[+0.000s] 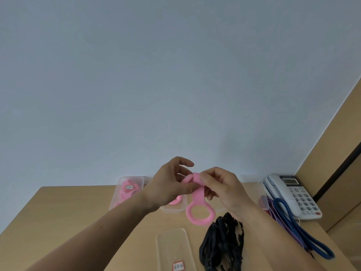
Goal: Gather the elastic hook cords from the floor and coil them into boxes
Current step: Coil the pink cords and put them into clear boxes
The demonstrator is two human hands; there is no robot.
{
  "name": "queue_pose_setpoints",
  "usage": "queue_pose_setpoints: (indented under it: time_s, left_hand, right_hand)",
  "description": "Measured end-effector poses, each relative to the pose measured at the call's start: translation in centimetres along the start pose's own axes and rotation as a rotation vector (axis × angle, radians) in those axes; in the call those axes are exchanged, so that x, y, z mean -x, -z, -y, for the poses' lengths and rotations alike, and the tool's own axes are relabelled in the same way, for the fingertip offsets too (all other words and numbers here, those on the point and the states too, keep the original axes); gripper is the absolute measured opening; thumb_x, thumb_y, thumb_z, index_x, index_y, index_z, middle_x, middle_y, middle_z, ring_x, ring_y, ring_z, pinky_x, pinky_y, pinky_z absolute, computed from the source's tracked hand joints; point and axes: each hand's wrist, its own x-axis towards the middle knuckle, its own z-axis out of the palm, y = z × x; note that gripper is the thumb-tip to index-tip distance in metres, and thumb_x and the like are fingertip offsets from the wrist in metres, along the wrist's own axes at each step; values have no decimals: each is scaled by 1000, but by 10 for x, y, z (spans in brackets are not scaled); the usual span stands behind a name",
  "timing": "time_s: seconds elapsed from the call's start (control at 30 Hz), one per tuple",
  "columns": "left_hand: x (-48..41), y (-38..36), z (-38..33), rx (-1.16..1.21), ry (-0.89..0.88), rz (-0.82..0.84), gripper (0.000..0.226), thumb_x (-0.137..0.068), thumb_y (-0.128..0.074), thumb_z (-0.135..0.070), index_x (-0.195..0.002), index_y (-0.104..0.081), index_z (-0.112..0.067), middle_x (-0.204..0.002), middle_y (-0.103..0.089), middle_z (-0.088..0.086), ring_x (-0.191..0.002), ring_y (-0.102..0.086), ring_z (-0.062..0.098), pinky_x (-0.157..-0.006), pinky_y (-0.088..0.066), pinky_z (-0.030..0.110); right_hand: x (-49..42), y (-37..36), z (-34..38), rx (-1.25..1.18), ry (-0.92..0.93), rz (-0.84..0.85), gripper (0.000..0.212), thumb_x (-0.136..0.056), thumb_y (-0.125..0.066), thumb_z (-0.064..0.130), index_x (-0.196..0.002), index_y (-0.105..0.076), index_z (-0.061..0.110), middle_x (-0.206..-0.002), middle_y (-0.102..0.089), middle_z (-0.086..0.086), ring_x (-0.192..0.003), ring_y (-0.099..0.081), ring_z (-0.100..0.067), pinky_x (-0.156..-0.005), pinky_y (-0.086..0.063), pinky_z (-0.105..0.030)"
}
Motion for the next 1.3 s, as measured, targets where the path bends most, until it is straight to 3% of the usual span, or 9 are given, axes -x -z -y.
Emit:
queue_pose_setpoints:
  time_s: [0.1,0.27,0.4,0.6,0.73,0.8,0.93,1.13,1.3]
  left_hand:
    - [-1,2,-2,-21,73,56,36,-75,-81,-12,-105,-61,-6,-92,-72,19,-72,-67,24,-72,-55,35]
    - [0,4,-6,-8,116,102,35,-80,-75,-8,-109,-58,-2,-92,-73,23,-74,-66,30,-75,-55,39]
    - [2,5,-9,118,156,128,45,-79,-73,-22,-113,-55,0,-94,-73,23,-81,-66,33,-81,-53,44]
    - [0,6,-8,150,156,38,42,-74,-78,-19,-106,-60,2,-80,-67,16,-73,-60,32,-77,-50,46]
    - [2,8,-8,178,111,21,38,-71,-79,-11,-103,-62,-1,-82,-68,15,-71,-60,33,-68,-52,40]
    - [2,8,-7,175,71,18,33,-71,-79,-9,-100,-64,-5,-87,-68,16,-71,-61,33,-66,-53,38]
    - [4,7,-5,128,8,30,31,-72,-79,-4,-99,-63,-7,-92,-68,15,-76,-62,31,-72,-51,41]
    - [6,3,-3,148,1,25,37,-78,-75,9,-108,-61,-9,-93,-64,9,-79,-68,20,-72,-56,29]
    - [5,3,-5,139,70,41,40,-78,-78,6,-111,-62,-8,-98,-65,14,-84,-66,26,-79,-56,37]
  right_hand:
    - [0,0,1,2,49,-11,38,-75,-74,35,-94,-68,3,-77,-69,-18,-58,-57,-18,-56,-48,-25]
    - [0,-1,1,13,72,-11,33,-75,-76,30,-97,-67,7,-76,-71,-2,-59,-60,-13,-58,-50,-24]
    - [0,-1,-2,-26,62,8,27,-78,-79,17,-102,-66,11,-85,-71,0,-70,-65,-13,-63,-51,-23]
    - [-1,-2,-5,-12,64,65,36,-75,-80,11,-107,-63,15,-98,-71,-12,-90,-68,-30,-84,-58,-43]
    - [-1,-4,-4,-49,39,85,44,-69,-78,18,-110,-62,14,-88,-71,1,-81,-67,-17,-73,-55,-29]
    - [-2,-4,-2,-96,12,89,44,-72,-77,31,-108,-63,11,-84,-69,-2,-72,-63,-19,-68,-51,-31]
    - [-1,-6,3,-122,-64,84,50,-80,-73,51,-85,-60,3,-73,-61,-4,-63,-55,-19,-59,-43,-32]
    - [3,-4,7,-26,-79,75,47,-73,-68,48,-88,-64,3,-72,-68,0,-67,-64,-16,-64,-47,-32]
    - [6,-4,6,-31,-63,18,32,-80,-74,35,-88,-65,5,-72,-69,-3,-63,-67,-19,-55,-50,-27]
